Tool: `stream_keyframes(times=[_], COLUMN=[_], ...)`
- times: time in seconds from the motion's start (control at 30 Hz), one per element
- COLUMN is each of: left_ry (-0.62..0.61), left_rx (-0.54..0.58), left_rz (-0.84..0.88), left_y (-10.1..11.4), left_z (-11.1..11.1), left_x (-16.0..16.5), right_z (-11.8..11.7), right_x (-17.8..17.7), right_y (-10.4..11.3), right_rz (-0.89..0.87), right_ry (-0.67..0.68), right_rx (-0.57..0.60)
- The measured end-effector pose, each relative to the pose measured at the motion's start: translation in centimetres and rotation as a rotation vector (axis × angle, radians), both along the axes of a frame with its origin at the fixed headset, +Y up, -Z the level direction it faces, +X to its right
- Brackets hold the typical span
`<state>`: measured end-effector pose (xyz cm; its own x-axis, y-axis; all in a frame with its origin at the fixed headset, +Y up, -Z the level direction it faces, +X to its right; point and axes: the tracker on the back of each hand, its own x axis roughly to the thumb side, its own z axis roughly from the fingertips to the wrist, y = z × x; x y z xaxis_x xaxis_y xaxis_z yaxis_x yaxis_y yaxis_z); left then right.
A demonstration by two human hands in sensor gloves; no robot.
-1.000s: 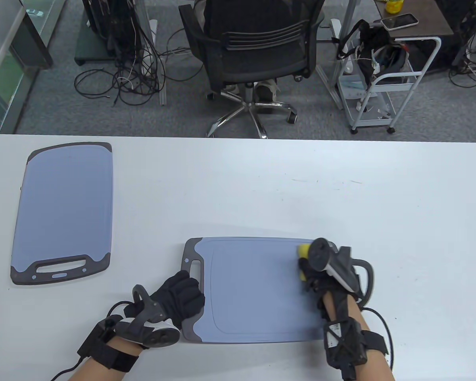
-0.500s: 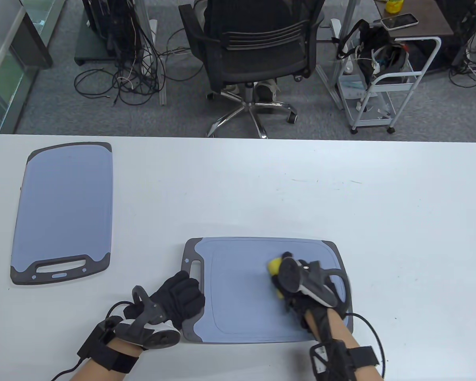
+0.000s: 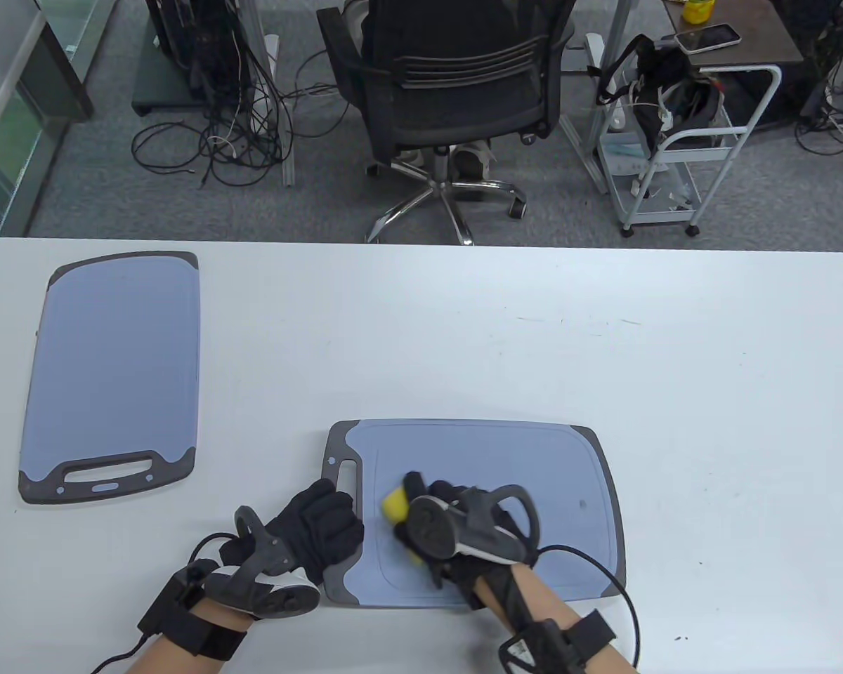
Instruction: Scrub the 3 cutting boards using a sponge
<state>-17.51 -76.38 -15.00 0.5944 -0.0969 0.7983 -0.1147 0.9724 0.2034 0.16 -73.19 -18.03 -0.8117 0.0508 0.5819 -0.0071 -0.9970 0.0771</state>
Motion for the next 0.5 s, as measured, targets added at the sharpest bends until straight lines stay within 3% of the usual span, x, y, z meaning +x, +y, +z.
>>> stream_keyframes(times=[0.07, 0.13, 0.23, 0.37, 0.43, 0.5], left_ry=[0.01, 0.004, 0.004, 0.009, 0.01, 0.012], left_rx=[0.003, -0.001, -0.003, -0.023, -0.025, -0.027], left_rz=[0.001, 0.006, 0.005, 0.009, 0.013, 0.021], left_y=[0.0, 0.0, 0.0, 0.0, -0.1, -0.1], left_z=[0.0, 0.0, 0.0, -0.2, -0.2, -0.3], left_x=[-0.1, -0.1, 0.0, -0.1, -0.1, -0.1], right_z=[0.1, -0.6, -1.6, -1.7, -1.3, -1.3], right_x=[-0.3, 2.4, 9.4, 22.6, 26.0, 26.1], right_y=[0.2, -0.3, -1.5, -3.5, -4.0, -4.1], right_rz=[0.074, 0.032, 0.038, 0.036, 0.012, -0.023], right_ry=[-0.025, -0.096, -0.308, -0.724, -0.851, -0.856], right_rx=[0.051, 0.01, -0.038, -0.088, -0.134, -0.148])
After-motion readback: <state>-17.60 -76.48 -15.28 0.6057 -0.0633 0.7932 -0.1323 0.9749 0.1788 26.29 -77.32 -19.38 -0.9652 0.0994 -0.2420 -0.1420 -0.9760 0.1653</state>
